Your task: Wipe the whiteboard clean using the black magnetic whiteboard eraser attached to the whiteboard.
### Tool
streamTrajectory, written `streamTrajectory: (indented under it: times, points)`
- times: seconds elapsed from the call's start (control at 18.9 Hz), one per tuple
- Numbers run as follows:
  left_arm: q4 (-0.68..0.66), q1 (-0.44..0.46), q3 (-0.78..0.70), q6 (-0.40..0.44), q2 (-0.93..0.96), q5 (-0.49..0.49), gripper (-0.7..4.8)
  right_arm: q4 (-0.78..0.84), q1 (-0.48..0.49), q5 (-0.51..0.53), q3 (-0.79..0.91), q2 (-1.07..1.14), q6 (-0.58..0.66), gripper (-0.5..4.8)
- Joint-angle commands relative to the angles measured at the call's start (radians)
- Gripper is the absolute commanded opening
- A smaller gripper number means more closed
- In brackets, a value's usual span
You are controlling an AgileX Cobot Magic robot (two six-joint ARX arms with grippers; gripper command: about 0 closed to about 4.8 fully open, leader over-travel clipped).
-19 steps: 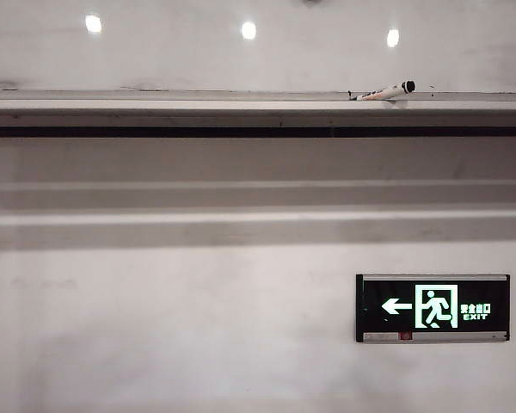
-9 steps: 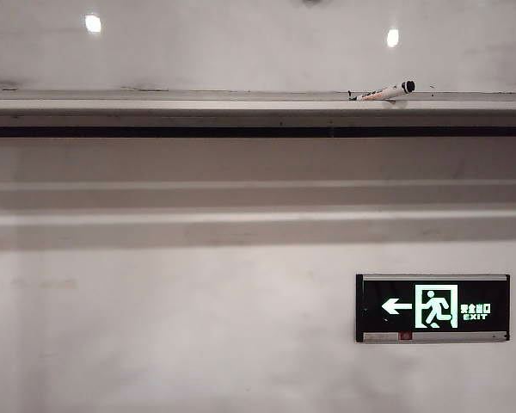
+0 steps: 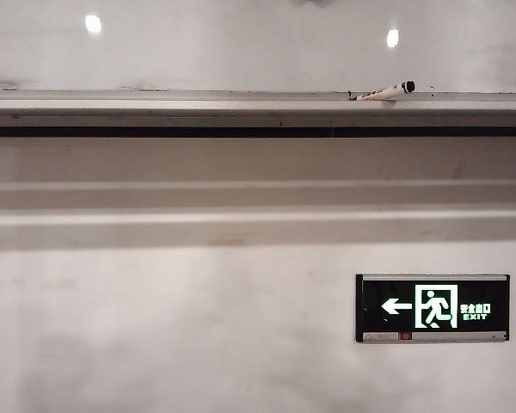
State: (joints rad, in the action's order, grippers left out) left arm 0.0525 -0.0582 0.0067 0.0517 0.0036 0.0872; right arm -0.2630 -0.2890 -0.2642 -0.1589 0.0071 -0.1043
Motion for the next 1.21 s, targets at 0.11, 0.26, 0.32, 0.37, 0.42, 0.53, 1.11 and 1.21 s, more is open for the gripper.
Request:
streamTrajectory:
  times: [0.11, 0.26, 0.32, 0.37, 0.42, 0.53, 1.11, 1.21]
  points:
    - [0.013, 0.0, 0.0, 0.0, -0.001, 0.003, -0.05, 0.138, 0.093, -0.006, 0.064, -0.006, 0.014, 0.54]
    - [0.013, 0.0, 0.0, 0.0, -0.001, 0.003, -0.05, 0.296, 0.137, 0.048, 0.134, -0.005, 0.064, 0.54]
    - [0.013, 0.0, 0.0, 0.0, -0.001, 0.004, -0.05, 0.334, 0.144, 0.05, 0.152, -0.005, 0.066, 0.54]
    - [0.013, 0.0, 0.0, 0.0, -0.001, 0.003, -0.05, 0.327, 0.147, 0.049, 0.151, -0.005, 0.072, 0.54]
    - [0.013, 0.0, 0.0, 0.0, -0.001, 0.004, -0.05, 0.324, 0.152, 0.048, 0.151, -0.005, 0.072, 0.54]
    - [0.012, 0.0, 0.0, 0.001, -0.001, 0.004, -0.05, 0.319, 0.156, 0.046, 0.151, -0.005, 0.072, 0.54]
    - [0.012, 0.0, 0.0, 0.0, -0.001, 0.003, -0.05, 0.319, 0.154, 0.046, 0.151, -0.005, 0.072, 0.54]
    - [0.012, 0.0, 0.0, 0.001, -0.001, 0.003, -0.05, 0.319, 0.154, 0.046, 0.151, -0.005, 0.072, 0.54]
